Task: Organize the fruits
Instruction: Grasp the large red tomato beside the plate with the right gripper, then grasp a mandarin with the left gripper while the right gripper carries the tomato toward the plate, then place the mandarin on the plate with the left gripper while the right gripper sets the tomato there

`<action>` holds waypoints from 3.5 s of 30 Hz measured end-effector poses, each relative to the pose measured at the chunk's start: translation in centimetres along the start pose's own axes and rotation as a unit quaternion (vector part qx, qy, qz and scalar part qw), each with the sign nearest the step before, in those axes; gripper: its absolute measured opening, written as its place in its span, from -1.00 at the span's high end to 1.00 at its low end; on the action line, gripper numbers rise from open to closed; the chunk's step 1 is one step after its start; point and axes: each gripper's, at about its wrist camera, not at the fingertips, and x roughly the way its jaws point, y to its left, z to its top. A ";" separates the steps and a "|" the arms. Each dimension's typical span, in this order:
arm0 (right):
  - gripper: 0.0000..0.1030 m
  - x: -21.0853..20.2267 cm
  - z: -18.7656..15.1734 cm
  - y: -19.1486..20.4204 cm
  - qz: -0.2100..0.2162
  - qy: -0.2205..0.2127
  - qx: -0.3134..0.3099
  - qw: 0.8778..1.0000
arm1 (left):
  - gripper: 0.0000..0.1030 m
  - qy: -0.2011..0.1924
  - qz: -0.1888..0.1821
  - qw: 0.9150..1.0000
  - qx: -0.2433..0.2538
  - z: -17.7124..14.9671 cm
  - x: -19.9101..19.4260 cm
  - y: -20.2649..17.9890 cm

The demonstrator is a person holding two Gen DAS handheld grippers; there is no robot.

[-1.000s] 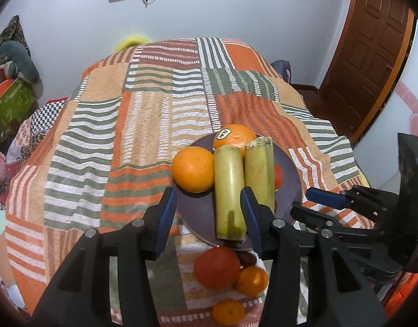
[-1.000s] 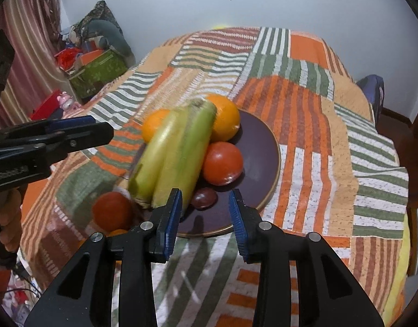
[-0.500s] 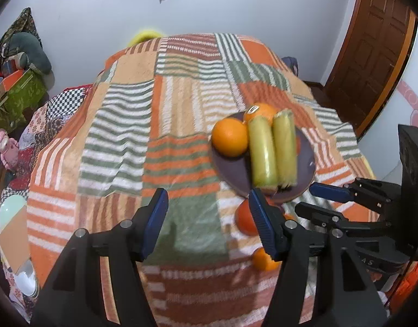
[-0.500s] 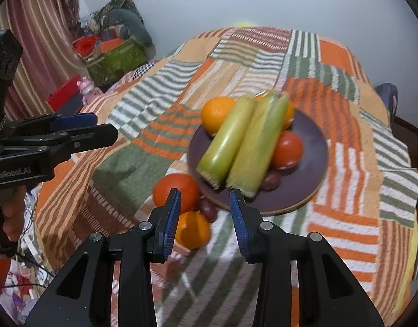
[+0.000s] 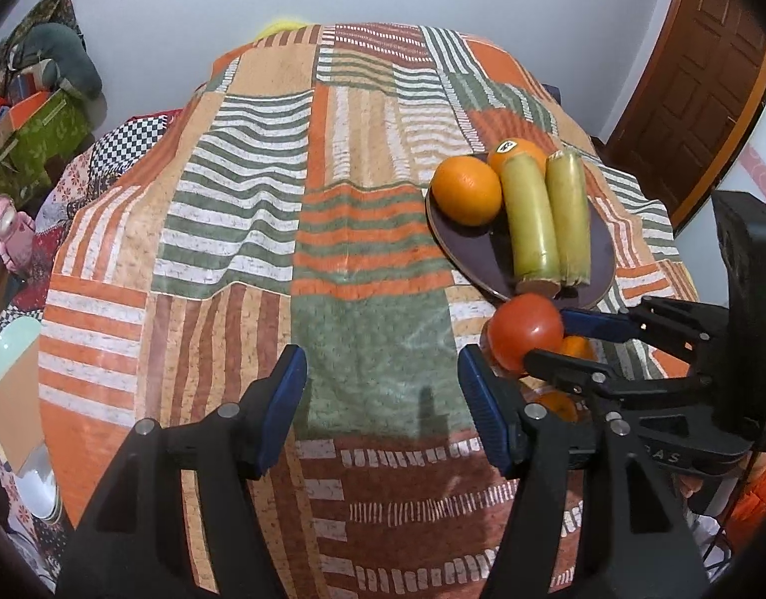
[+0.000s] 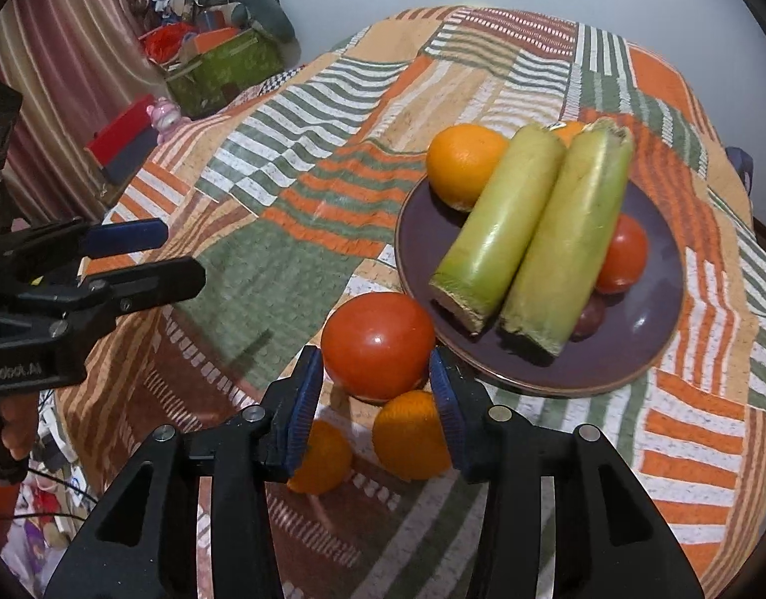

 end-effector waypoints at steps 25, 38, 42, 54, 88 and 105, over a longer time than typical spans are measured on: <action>-0.08 0.7 0.4 0.6 -0.016 -0.011 0.012 1.000 | -0.22 0.014 -0.013 1.000 -0.004 -1.3 0.8 0.0; 0.08 -0.3 0.6 0.5 -0.011 -0.023 0.021 0.999 | -0.22 0.022 -0.026 0.999 0.005 -1.7 0.6 -1.3; 0.08 -3.1 0.1 0.2 -0.012 -0.049 0.022 0.998 | -0.22 0.026 -0.036 0.999 0.015 -1.9 0.5 -2.7; 0.08 -8.7 -3.0 -4.4 -0.055 -0.080 0.066 0.993 | -0.23 0.049 -0.065 0.995 0.062 -2.8 1.8 -8.1; 0.07 -8.2 0.0 -11.8 -0.078 -0.118 0.090 0.986 | 0.32 0.007 -0.023 0.999 0.043 4.9 3.9 -7.1; 0.07 -4.5 4.2 -13.8 -0.079 -0.115 0.084 0.987 | 0.32 0.010 -0.029 0.999 0.027 7.9 8.0 -6.5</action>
